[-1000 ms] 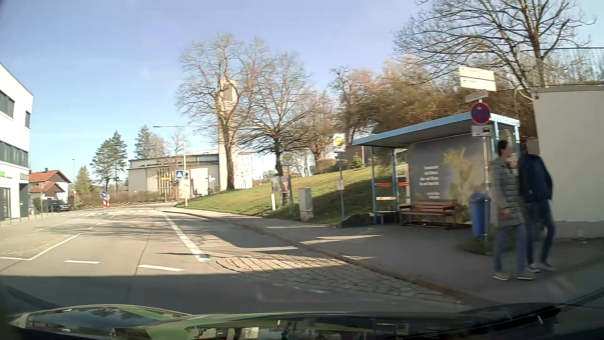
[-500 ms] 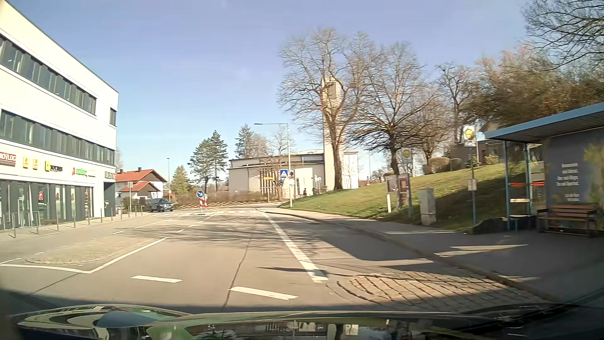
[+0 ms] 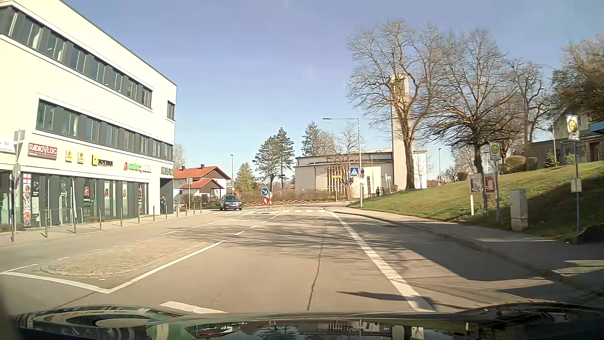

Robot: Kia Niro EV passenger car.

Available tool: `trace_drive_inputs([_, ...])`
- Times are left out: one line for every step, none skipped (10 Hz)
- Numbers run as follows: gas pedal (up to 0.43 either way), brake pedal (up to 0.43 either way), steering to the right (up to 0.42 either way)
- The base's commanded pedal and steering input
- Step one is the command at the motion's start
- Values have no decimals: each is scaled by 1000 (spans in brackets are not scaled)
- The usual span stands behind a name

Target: Follow the waypoints while adhering to traffic rules and regulations

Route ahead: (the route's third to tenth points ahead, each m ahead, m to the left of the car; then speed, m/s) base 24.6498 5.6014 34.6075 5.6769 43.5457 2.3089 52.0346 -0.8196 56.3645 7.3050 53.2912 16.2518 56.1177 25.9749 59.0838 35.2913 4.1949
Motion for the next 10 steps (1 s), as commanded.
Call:
trace_drive_inputs([197,0,-214])
trace_drive_inputs([197,0,-182])
trace_drive_inputs([209,0,-139])
trace_drive_inputs([240,0,-95])
trace_drive_inputs([248,0,-57])
trace_drive_inputs([248,0,-16])
trace_drive_inputs([248,0,12])
trace_drive_inputs([248,0,26])
trace_drive_inputs([248,0,41])
trace_drive_inputs([248,0,52])
